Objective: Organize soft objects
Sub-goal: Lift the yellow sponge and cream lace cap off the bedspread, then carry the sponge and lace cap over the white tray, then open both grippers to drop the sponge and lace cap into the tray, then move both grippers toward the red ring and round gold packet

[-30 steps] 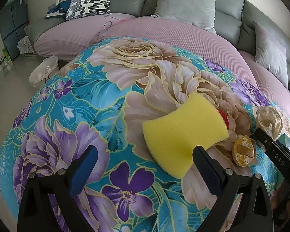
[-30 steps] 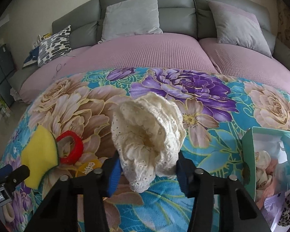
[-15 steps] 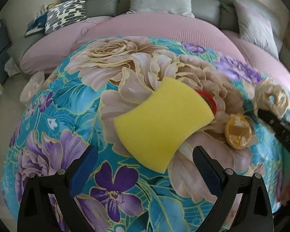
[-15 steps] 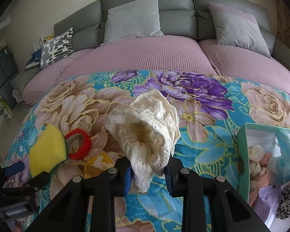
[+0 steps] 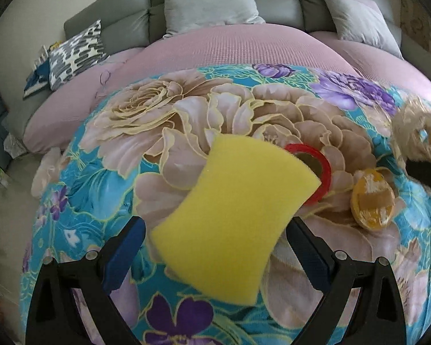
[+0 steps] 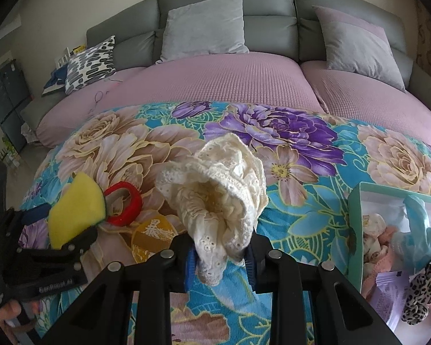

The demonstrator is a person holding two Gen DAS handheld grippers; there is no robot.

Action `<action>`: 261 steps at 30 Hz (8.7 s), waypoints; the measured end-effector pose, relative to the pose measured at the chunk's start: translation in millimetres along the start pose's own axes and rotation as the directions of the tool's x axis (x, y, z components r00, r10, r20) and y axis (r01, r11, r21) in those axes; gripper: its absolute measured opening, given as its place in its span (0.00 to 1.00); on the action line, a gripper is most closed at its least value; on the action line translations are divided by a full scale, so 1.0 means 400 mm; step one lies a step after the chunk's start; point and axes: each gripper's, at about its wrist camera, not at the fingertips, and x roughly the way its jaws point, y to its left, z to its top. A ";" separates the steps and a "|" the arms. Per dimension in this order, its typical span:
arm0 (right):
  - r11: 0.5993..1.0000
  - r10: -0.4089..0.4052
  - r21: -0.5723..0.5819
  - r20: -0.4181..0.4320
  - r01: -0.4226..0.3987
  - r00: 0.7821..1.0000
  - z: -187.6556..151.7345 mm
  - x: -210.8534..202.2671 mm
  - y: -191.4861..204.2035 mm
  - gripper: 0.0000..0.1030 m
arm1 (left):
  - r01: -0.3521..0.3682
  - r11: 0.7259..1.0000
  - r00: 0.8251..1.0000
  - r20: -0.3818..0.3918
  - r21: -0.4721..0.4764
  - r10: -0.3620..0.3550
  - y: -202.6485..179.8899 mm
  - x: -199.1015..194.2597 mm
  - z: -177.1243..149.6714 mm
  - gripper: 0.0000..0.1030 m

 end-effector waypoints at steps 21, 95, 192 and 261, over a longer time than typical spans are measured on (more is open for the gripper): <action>1.000 -0.012 0.003 -0.010 0.012 1.000 -0.002 0.009 -0.008 0.28 | 0.186 0.964 0.982 0.014 -0.191 -0.187 0.049 0.015 0.005 0.80; 0.865 -0.311 0.462 0.184 0.197 0.932 -0.176 -0.459 -0.660 0.29 | 0.388 0.874 0.903 0.068 0.292 -0.423 -0.763 -0.342 0.012 0.73; 0.959 -0.145 0.265 0.141 0.103 0.979 -0.098 -0.373 -0.436 0.74 | 0.027 0.929 0.987 0.154 -0.370 0.033 -0.184 -0.241 0.050 0.96; 0.993 -0.023 -0.120 -0.044 0.017 0.999 -0.076 0.070 0.152 0.74 | -0.097 0.832 0.993 -0.110 -0.546 0.043 0.166 -0.010 -0.067 0.96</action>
